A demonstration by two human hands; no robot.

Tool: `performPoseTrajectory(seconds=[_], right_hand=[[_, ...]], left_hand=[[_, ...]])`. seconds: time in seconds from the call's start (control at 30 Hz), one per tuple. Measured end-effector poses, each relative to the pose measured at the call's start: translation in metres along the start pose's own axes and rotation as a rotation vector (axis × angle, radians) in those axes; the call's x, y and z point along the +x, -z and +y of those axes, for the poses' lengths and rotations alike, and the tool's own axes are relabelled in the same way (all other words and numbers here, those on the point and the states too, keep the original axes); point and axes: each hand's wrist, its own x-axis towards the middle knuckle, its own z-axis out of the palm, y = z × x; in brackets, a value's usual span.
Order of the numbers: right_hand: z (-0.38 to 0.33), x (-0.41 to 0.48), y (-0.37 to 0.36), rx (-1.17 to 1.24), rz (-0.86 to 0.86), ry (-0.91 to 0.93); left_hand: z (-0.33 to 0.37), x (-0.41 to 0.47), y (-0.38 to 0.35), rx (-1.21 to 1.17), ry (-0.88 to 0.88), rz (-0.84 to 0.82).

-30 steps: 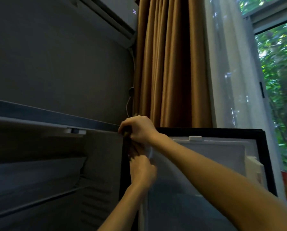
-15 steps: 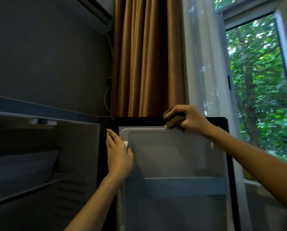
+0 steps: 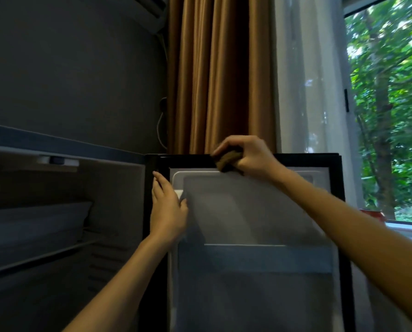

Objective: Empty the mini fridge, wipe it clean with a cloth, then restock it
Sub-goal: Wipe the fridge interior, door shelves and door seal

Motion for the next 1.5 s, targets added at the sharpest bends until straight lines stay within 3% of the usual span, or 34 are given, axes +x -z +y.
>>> performPoseTrajectory(seconds=[0.1, 0.23, 0.63, 0.67, 0.73, 0.83, 0.97, 1.17, 1.3, 1.5], right_hand=[[0.018, -0.038, 0.053, 0.058, 0.033, -0.123], [0.033, -0.072, 0.093, -0.147, 0.161, -0.175], [0.001, -0.006, -0.007, -0.101, 0.069, 0.023], [0.002, -0.007, -0.006, -0.099, 0.063, 0.034], [0.007, -0.009, -0.002, -0.114, 0.041, 0.049], [0.006, -0.003, 0.004, -0.164, -0.007, 0.074], [0.011, -0.011, 0.008, -0.211, 0.060, 0.124], [0.057, -0.051, 0.073, -0.008, 0.066, -0.006], [0.093, -0.092, 0.119, -0.098, 0.214, -0.069], [0.095, -0.094, 0.118, -0.154, 0.213, -0.095]], left_hand=[[0.001, -0.001, 0.000, -0.004, 0.007, 0.002], [0.002, -0.001, -0.004, 0.024, 0.003, 0.034], [0.004, -0.003, -0.006, 0.033, 0.013, 0.026], [0.004, -0.005, -0.006, 0.085, -0.028, 0.050], [0.007, -0.006, -0.008, 0.338, -0.277, 0.148], [0.027, 0.011, -0.014, 0.637, -0.565, 0.100], [0.067, 0.036, -0.027, 0.586, -0.442, -0.046], [0.075, 0.049, -0.032, 0.628, -0.447, 0.062], [0.074, 0.047, -0.044, 0.567, -0.417, 0.155], [0.074, 0.048, -0.049, 0.542, -0.385, 0.174]])
